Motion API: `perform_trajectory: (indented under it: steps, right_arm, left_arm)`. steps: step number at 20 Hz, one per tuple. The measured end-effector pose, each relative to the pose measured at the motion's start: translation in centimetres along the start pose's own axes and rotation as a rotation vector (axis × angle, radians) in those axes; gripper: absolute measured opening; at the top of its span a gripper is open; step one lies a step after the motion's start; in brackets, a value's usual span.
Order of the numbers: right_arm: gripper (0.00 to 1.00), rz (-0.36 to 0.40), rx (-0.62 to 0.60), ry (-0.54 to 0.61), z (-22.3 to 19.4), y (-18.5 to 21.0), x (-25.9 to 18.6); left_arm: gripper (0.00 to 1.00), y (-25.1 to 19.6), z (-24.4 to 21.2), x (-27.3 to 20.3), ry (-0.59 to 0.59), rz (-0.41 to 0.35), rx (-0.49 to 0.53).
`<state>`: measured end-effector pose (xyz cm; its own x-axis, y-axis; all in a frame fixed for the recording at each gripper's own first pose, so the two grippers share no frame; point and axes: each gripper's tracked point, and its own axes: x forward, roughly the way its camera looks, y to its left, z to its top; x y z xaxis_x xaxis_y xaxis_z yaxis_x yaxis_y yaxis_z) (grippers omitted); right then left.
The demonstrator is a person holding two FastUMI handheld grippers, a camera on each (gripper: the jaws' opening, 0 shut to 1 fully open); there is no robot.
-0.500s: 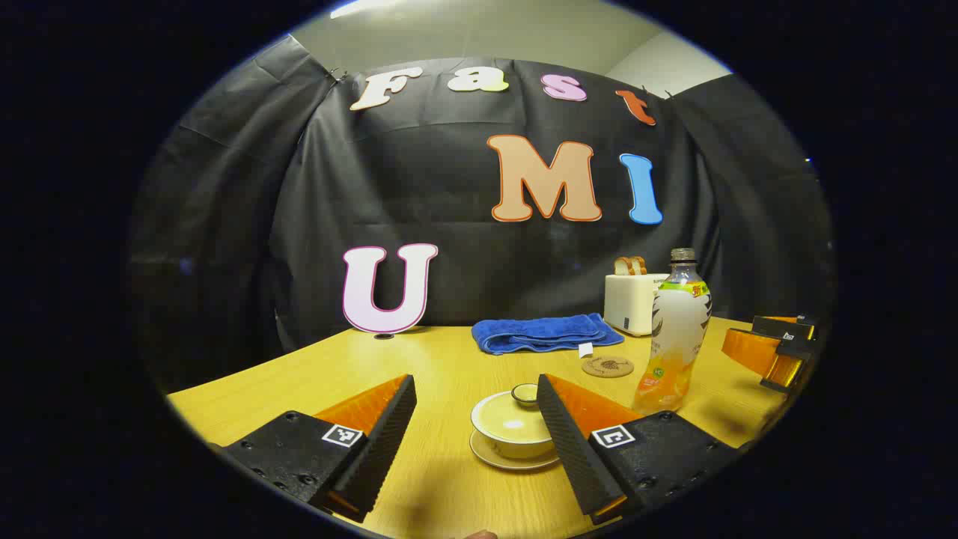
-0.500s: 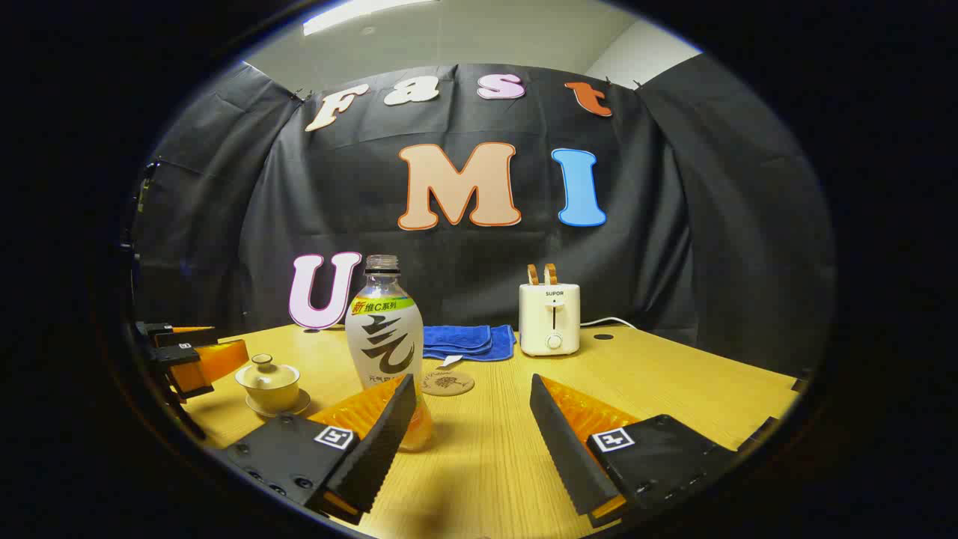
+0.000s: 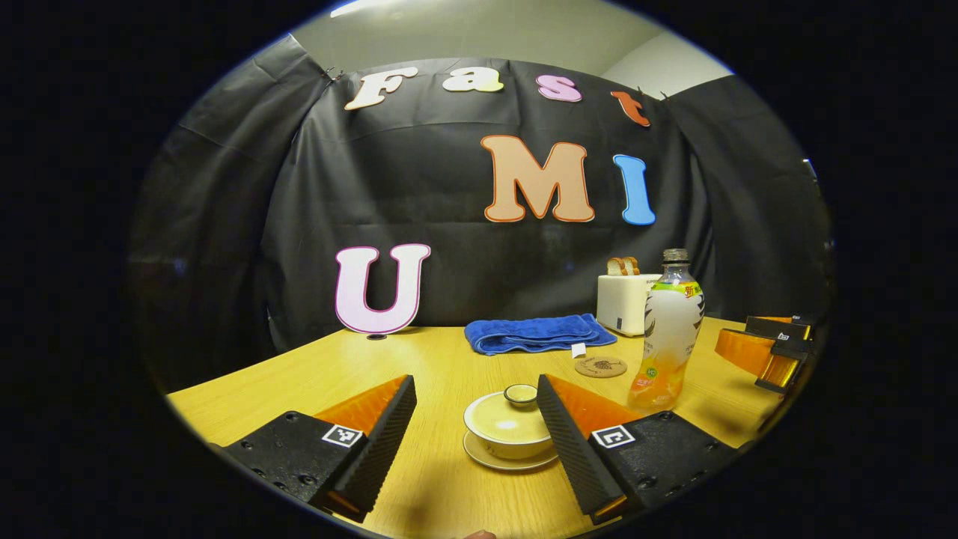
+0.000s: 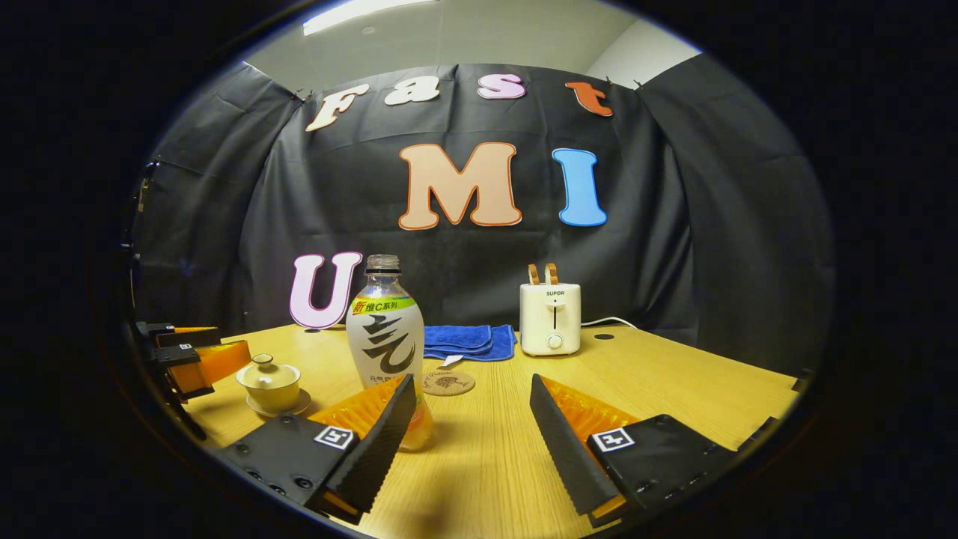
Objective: Open the teacup lid with one hand, grasp the water bottle and pour water into the teacup with the other hand; after pouring, place the water bottle on the coaster and then close the teacup lid.
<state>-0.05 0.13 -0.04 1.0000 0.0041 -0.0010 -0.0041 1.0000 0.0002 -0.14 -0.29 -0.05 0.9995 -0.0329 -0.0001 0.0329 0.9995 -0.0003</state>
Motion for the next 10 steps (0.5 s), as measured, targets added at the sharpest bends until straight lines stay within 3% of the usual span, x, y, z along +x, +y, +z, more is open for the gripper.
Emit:
perform_trajectory:
  steps: [10]
  right_arm:
    - [0.98, 0.003, 0.001, -0.001, 0.05, 0.06, -0.10]
  left_arm:
    - [0.95, -0.37, 0.05, -0.03, 0.004, -0.025, 0.002]
